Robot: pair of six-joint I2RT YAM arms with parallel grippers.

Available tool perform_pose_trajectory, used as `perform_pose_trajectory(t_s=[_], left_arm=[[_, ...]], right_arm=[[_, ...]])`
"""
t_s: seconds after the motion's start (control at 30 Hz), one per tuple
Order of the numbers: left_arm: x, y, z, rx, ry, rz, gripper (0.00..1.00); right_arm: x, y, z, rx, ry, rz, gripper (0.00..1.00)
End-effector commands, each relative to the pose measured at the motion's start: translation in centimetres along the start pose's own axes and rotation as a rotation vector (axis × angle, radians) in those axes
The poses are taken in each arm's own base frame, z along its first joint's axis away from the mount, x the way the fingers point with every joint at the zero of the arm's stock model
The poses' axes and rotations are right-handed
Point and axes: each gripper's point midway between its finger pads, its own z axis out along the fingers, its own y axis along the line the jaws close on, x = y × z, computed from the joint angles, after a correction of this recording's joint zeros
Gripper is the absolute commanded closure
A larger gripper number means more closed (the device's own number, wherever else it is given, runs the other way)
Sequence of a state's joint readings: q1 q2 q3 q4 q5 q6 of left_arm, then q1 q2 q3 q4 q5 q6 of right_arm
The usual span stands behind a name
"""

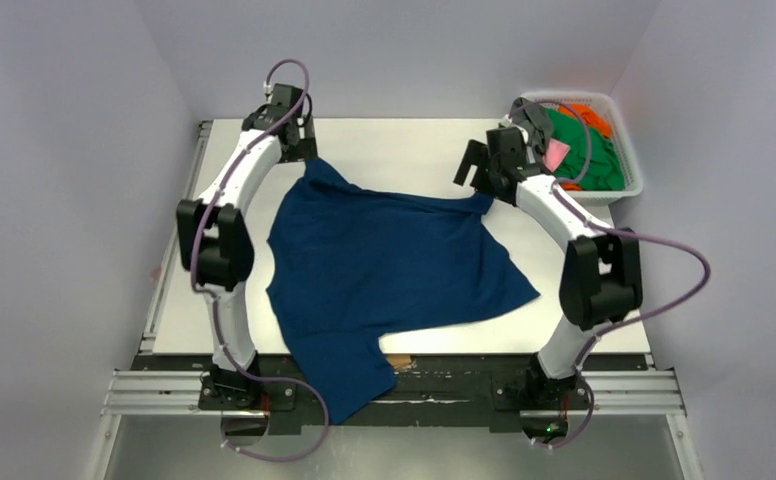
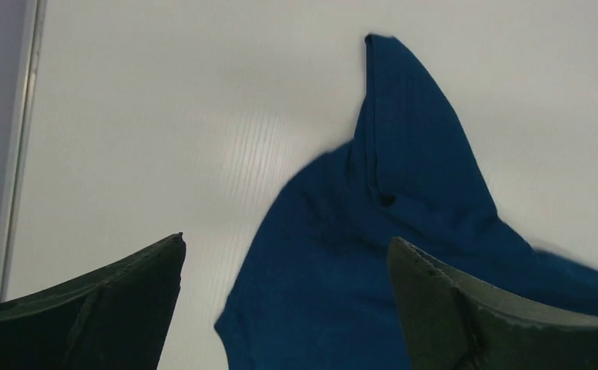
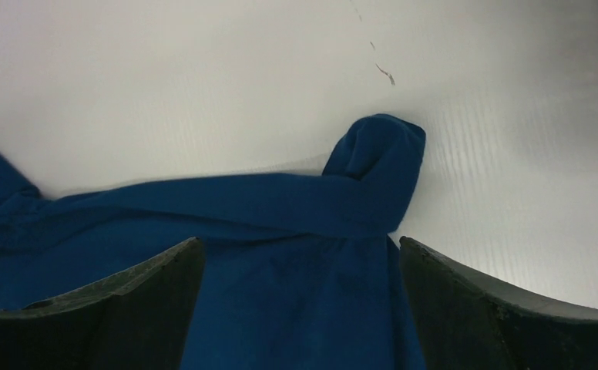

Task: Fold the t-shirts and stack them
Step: Flatten out the tshirt

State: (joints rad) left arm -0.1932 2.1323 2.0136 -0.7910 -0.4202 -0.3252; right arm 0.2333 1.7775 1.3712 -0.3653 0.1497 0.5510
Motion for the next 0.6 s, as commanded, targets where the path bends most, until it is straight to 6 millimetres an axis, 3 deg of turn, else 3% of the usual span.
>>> perform_pose_trajectory(t_s=[0.0, 0.1, 0.27, 0.4, 0.57], left_arm=[[-1.5, 0.9, -9.5, 0.185, -0.133, -0.196, 0.0], [3.6, 0.5, -10.2, 0.259, -0.045, -0.226, 0.0], [11.2, -1.3, -9.8, 0.39, 0.119, -0.259, 0.0], [15.0, -2.6, -8.3, 0.429, 0.213, -0.275, 0.0], [17.4, -4.2, -6.8, 0.462, 0.321, -0.284, 0.0]], right_arm=[[-0.1, -1.5, -4.4, -0.002, -0.049, -0.045, 0.06], [3.0, -3.3, -5.3, 0.01, -0.005, -0.039, 0.06], [8.0, -2.7, -5.3, -0.118, 0.105, -0.016, 0.06], [11.1, -3.5, -3.9, -0.114, 0.179, 0.007, 0.06], [14.1, -5.9, -2.8, -0.085, 0.214, 0.116, 0.06]])
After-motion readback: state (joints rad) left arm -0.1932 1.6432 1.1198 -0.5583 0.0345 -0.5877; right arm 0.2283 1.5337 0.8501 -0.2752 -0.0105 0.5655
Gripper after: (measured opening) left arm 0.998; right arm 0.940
